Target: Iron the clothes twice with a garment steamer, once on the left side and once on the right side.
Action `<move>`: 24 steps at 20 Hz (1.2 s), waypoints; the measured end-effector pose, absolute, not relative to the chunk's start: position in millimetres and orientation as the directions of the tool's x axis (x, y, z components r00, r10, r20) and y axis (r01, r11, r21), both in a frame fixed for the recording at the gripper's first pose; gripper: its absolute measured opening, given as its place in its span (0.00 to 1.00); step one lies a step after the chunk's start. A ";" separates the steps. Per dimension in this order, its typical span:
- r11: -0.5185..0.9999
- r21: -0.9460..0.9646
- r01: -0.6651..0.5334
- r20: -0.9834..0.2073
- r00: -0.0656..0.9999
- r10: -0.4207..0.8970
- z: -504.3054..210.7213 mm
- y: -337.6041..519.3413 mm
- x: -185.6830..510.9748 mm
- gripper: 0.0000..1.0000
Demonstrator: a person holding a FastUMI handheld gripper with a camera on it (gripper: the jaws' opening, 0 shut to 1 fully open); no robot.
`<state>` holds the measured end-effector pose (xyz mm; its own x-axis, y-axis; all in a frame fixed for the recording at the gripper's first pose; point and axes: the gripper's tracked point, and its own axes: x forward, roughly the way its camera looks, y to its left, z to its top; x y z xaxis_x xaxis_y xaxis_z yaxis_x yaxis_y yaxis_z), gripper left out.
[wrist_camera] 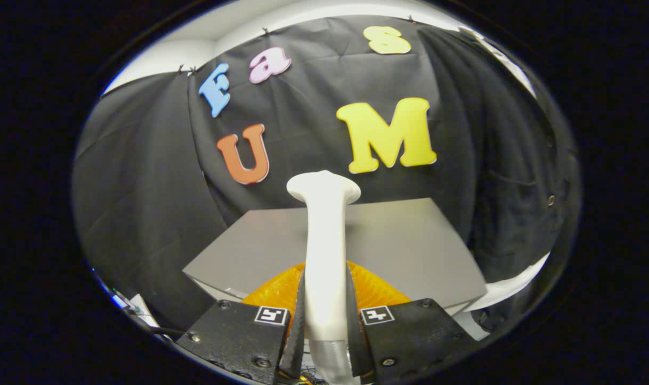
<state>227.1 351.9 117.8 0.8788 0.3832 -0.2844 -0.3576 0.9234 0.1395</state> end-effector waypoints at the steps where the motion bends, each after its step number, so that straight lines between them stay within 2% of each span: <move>1: 0.929 0.137 -0.344 -0.254 0.894 0.368 132.5 332.3 219.2 0.37; 7: 0.972 0.111 -0.206 -0.027 0.977 0.210 235.6 207.2 170.2 0.36; 11: 0.990 0.101 -0.098 0.061 0.994 0.092 285.8 135.8 155.0 0.36; 16: 0.996 0.091 -0.016 0.088 0.996 0.008 315.6 81.1 172.4 0.36; 24: 1.000 -0.014 -0.015 0.032 0.999 0.015 301.8 70.0 208.4 0.36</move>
